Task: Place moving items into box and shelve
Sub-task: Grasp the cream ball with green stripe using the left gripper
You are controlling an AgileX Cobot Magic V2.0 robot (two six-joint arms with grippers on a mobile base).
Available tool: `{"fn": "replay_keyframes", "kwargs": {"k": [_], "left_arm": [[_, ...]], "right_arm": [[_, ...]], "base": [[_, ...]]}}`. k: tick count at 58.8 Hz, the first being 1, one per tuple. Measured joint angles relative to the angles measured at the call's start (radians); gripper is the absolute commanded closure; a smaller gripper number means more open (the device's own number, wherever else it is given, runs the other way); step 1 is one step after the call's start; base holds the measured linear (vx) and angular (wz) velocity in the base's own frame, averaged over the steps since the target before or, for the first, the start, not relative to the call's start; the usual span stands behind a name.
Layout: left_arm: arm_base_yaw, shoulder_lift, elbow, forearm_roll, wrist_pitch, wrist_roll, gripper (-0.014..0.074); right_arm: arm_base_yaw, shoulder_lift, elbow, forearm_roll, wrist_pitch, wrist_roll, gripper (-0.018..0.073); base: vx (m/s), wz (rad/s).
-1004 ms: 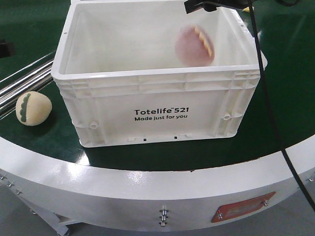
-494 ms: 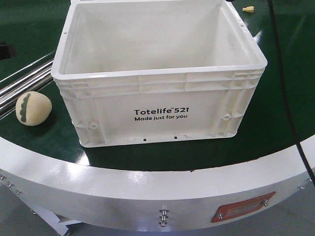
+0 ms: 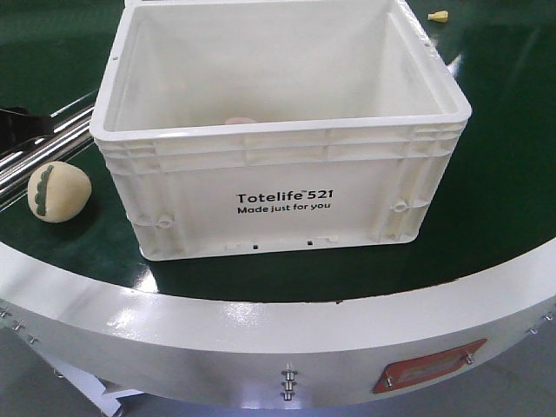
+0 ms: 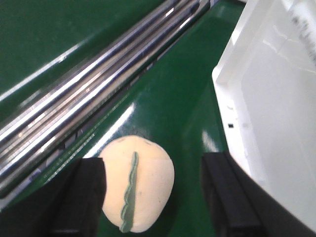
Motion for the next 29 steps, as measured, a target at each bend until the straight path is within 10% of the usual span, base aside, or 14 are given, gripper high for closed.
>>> {"fn": "replay_keyframes", "kwargs": {"k": [29], "left_arm": [[0.0, 0.236, -0.001, -0.003, -0.098, -0.009, 0.0074]], "right_arm": [[-0.015, 0.0, 0.0, 0.142, 0.008, -0.103, 0.0026]], "base": [[0.0, 0.0]]}}
